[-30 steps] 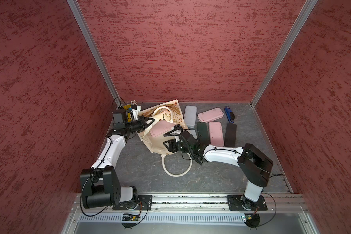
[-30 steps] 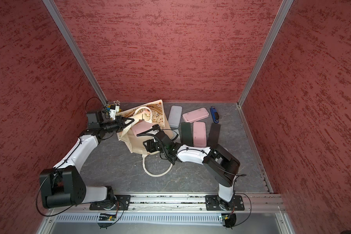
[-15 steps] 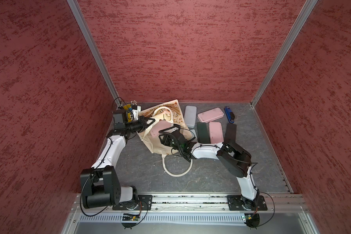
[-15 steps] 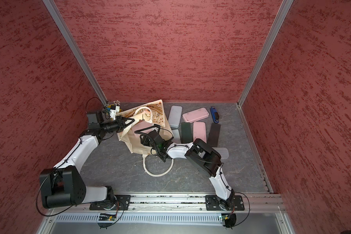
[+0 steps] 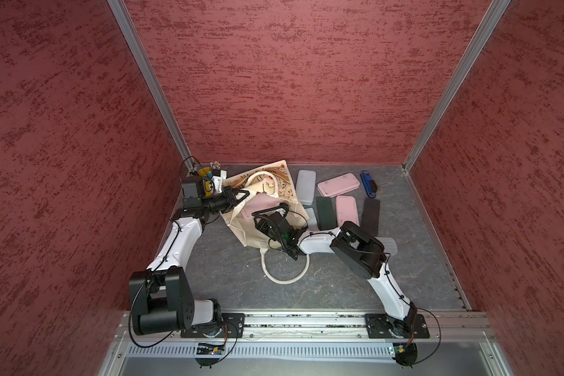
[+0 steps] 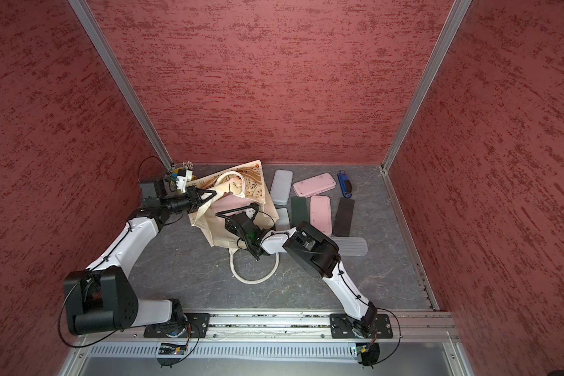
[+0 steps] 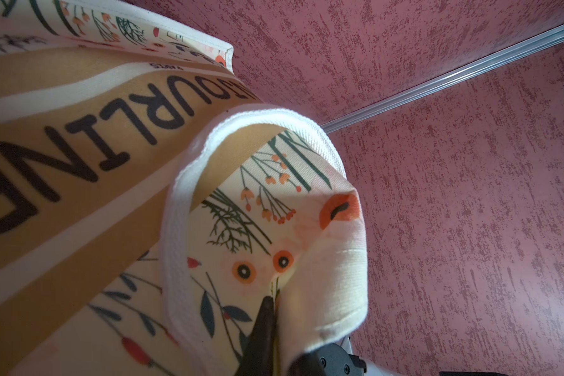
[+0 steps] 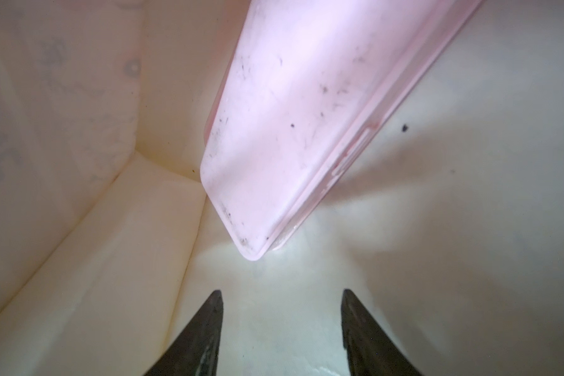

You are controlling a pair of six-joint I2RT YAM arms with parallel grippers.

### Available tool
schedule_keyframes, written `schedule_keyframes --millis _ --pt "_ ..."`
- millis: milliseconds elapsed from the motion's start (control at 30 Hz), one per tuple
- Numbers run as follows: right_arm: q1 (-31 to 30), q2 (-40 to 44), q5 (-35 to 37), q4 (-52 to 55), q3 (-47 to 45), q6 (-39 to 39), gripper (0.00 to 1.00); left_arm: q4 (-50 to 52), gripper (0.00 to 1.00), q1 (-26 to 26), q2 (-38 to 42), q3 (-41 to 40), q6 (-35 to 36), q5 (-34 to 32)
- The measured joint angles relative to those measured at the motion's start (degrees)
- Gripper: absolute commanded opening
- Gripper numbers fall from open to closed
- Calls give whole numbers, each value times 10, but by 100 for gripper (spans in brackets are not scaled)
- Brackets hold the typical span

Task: Take out the pencil case from the canvas bag
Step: Pick up the pencil case from the canvas bag.

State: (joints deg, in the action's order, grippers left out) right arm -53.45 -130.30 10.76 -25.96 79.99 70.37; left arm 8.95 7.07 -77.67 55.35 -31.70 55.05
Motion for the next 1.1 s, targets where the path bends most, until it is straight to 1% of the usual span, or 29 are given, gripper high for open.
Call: schedule_keyframes --millis 367,733,1100 --pt "22 -25 24 -30 0 57 57 0 3 -7 0 -1 0 0" --pt "31 -31 37 -38 2 93 56 0 3 -10 0 -1 0 0" --pt "34 -57 40 -62 25 166 54 0 3 -13 0 -1 0 0"
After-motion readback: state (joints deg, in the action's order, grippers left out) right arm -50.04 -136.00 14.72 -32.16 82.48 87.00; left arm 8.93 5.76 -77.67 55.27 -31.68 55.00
